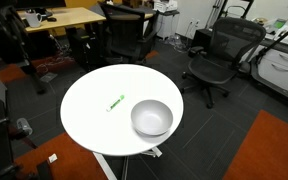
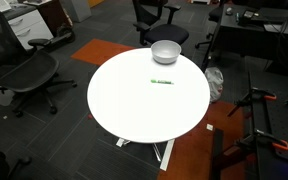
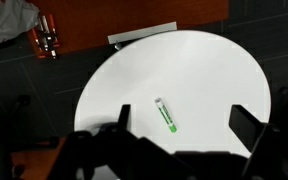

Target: Get the marker from the table and put it in the white bowl

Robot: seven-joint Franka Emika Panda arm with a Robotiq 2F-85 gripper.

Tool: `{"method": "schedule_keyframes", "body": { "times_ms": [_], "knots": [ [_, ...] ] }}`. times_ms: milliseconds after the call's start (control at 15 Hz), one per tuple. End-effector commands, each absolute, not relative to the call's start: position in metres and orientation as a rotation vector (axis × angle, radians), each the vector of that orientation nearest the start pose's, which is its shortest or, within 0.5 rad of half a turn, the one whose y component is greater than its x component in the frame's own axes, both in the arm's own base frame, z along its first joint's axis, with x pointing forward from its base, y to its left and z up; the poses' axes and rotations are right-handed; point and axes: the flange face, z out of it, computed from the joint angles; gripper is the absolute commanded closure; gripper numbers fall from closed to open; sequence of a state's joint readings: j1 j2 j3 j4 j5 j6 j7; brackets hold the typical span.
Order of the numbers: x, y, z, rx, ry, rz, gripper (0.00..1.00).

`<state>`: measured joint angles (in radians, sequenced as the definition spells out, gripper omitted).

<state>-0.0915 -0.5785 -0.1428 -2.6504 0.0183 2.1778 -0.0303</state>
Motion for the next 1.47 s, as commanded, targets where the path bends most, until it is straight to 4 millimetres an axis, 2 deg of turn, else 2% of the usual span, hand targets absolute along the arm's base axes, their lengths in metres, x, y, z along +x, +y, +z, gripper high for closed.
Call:
{"method": "schedule_keyframes", "body": {
  "times_ms": [0, 267, 467, 800, 1067, 1400],
  "knots": [
    [0.379, -0.078, 0.423, -3.131, 0.235, -0.093, 0.00],
    [0.421, -0.068, 0.383, -3.256, 0.064, 0.020, 0.00],
    [0.453, -0.061, 0.342, -3.314, -0.095, 0.145, 0.00],
    [0.503, -0.058, 0.284, -3.305, -0.348, 0.198, 0.00],
    [0.534, -0.056, 0.255, -3.238, -0.477, 0.124, 0.00],
    [0.554, -0.048, 0.228, -3.119, -0.543, 0.051, 0.00]
  ]
}}
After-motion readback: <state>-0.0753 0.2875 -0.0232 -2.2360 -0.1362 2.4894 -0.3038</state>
